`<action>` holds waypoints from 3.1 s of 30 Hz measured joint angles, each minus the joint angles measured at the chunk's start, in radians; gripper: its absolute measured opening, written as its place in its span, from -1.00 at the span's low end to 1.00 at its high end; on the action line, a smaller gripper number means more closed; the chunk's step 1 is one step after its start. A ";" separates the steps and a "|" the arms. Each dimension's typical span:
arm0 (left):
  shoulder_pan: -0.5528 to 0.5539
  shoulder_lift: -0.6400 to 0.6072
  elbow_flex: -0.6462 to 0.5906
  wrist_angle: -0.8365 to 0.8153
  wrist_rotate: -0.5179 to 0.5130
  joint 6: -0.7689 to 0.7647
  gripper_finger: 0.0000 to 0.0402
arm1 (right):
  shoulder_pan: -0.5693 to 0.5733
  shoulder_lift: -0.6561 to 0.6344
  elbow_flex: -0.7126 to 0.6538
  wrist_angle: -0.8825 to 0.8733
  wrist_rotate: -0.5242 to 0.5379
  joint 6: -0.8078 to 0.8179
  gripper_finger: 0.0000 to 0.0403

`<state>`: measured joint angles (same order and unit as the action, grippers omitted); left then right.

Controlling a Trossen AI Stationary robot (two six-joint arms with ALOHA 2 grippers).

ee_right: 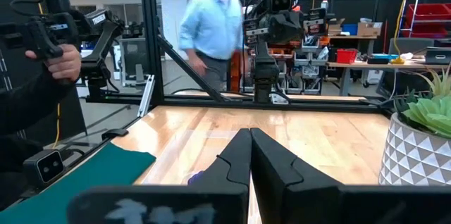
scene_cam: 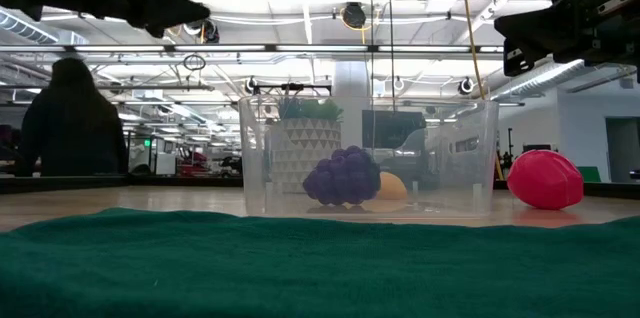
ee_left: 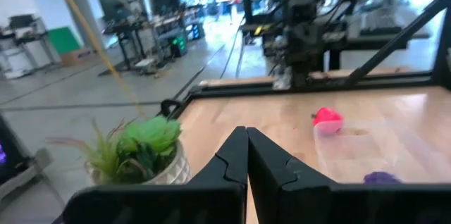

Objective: Pick and placing Produce into tupperware
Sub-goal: Put the banana into the transparent bin

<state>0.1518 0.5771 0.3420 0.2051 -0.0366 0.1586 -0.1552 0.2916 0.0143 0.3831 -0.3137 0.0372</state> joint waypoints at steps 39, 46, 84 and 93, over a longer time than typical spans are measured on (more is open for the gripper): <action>0.000 -0.115 -0.219 0.072 0.118 0.018 -0.98 | 0.000 0.000 0.000 0.001 0.003 -0.016 -1.00; 0.000 -0.115 -0.219 0.053 0.116 0.019 -0.95 | 0.000 0.000 0.000 0.000 0.003 -0.016 -1.00; 0.000 -0.115 -0.219 0.054 0.114 0.020 -0.87 | 0.000 0.000 0.000 0.000 0.003 0.000 -1.00; 0.000 -0.115 -0.219 0.061 0.113 0.024 -0.87 | -0.001 0.001 0.000 0.017 0.237 0.052 -0.93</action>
<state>0.1523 0.4625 0.1234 0.2661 0.0768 0.1823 -0.1558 0.2928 0.0143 0.4002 -0.0772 0.0893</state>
